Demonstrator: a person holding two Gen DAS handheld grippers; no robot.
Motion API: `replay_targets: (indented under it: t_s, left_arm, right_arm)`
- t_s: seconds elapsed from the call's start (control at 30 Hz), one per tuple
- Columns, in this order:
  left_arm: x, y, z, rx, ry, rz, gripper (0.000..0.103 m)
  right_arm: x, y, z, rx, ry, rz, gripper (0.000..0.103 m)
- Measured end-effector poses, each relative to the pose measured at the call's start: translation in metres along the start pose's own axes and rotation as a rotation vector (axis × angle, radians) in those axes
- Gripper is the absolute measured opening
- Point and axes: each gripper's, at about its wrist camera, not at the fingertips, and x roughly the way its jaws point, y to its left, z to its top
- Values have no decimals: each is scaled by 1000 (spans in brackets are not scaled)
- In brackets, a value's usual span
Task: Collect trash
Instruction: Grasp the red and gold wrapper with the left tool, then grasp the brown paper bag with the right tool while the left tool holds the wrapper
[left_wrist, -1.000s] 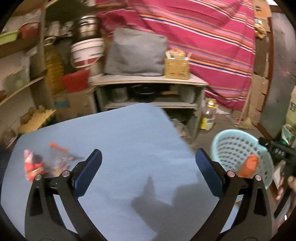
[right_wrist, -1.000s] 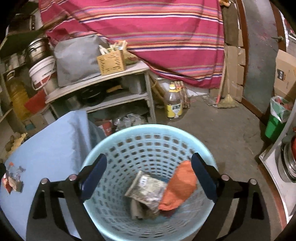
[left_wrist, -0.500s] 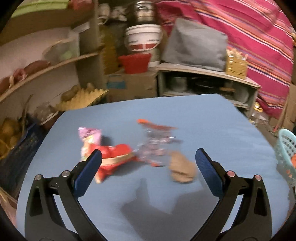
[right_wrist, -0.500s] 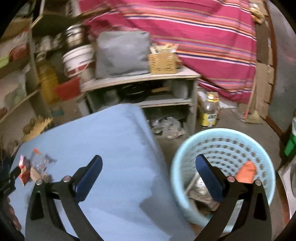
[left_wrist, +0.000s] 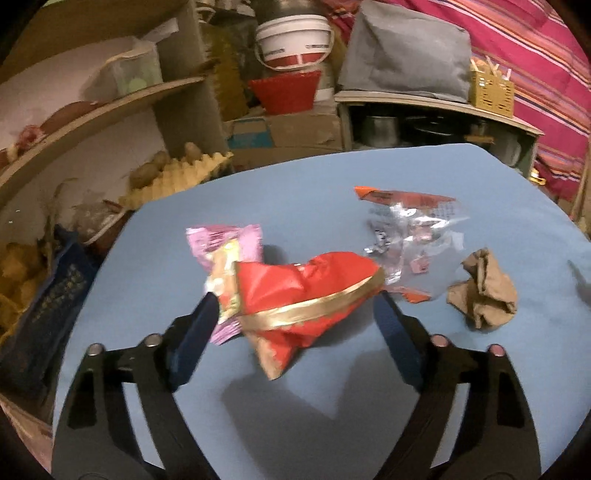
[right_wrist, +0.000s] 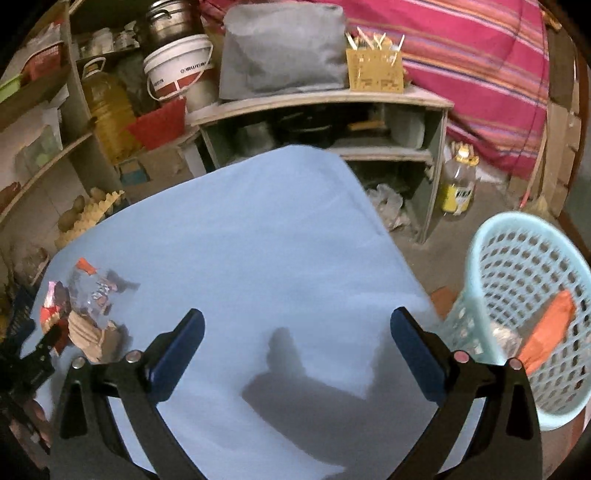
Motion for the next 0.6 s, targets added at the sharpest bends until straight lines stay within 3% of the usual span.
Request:
replay_targets:
  t_s: [0.07, 0.13, 0.3, 0.6]
  left_arm:
    - [7, -3, 2, 15, 24, -24, 68]
    - [12, -3, 2, 15, 52, -46, 43]
    - [10, 8, 0, -43, 52, -88, 38]
    - [-27, 24, 0, -85, 15, -66, 37]
  right_arm:
    - [5, 4, -1, 21, 14, 21, 98]
    - [7, 8, -2, 20, 20, 24, 98]
    - [5, 29, -6, -62, 4, 0, 98]
    - [2, 86, -25, -217, 4, 57, 98]
